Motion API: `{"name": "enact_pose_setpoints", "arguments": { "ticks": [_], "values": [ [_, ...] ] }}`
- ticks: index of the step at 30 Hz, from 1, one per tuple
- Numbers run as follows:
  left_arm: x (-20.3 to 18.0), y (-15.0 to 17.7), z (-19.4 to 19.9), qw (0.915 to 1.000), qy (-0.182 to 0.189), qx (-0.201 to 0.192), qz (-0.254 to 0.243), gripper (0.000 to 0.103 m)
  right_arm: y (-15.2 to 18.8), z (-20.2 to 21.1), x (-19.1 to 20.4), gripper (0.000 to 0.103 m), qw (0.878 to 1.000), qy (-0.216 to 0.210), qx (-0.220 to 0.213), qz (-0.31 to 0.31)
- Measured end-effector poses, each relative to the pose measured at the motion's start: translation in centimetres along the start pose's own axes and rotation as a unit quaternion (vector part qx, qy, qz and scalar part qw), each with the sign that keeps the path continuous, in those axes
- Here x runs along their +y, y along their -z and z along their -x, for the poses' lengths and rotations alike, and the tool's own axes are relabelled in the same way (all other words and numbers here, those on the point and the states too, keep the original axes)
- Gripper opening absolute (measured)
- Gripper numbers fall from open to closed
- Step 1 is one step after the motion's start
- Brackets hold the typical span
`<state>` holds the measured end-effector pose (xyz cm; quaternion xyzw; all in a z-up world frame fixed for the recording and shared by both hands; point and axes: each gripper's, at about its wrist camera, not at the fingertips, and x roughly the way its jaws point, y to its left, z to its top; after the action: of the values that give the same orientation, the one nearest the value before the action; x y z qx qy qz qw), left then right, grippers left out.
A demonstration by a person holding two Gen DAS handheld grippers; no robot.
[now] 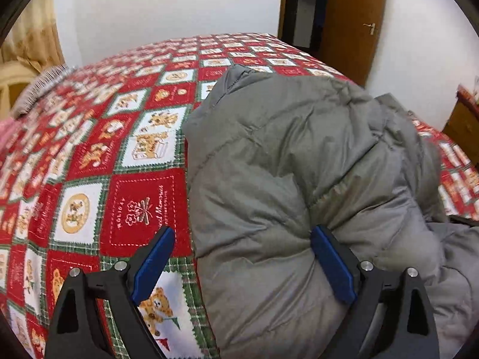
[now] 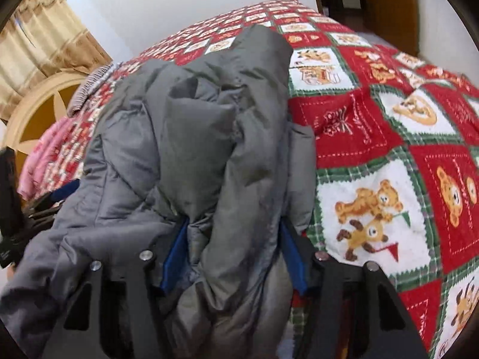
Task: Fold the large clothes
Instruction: 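Grasp the grey jacket bundle with both grippers from its two sides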
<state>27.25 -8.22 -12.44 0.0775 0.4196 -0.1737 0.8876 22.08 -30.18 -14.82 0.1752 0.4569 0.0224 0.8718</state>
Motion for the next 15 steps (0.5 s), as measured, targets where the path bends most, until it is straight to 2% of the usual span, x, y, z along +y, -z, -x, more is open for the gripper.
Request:
{"name": "enact_pose_setpoints", "arguments": {
  "ticks": [4, 8, 9, 11, 13, 15],
  "values": [
    [0.7, -0.2, 1.5, 0.9998, -0.006, 0.013, -0.016, 0.094, -0.2, 1.2, 0.2, 0.060, 1.000, 0.007, 0.001, -0.007],
    [2.6, 1.5, 6.0, 0.9988, 0.047, -0.012, 0.005, 0.094, 1.2, 8.2, 1.4, 0.057, 0.997, 0.007, -0.083, 0.003],
    [2.6, 1.9, 6.6, 0.9983, 0.055, -0.016, 0.006, 0.094, 1.7, 10.6, 2.4, 0.057, 0.994, 0.000, -0.109, 0.015],
    [2.1, 3.1, 7.5, 0.9972, 0.070, -0.024, 0.009, 0.094, 2.1, 13.1, 4.2, 0.057, 0.990, -0.024, -0.134, 0.045],
    [0.9, 3.6, 7.2, 0.9966, 0.079, -0.021, 0.006, 0.094, 2.2, 14.0, 7.0, 0.057, 0.986, -0.044, -0.133, 0.091],
    [-0.7, 3.9, 6.5, 0.9975, 0.068, -0.016, -0.013, 0.094, 2.4, 12.6, 9.5, 0.052, 0.983, -0.028, -0.116, 0.139]
  ]
}}
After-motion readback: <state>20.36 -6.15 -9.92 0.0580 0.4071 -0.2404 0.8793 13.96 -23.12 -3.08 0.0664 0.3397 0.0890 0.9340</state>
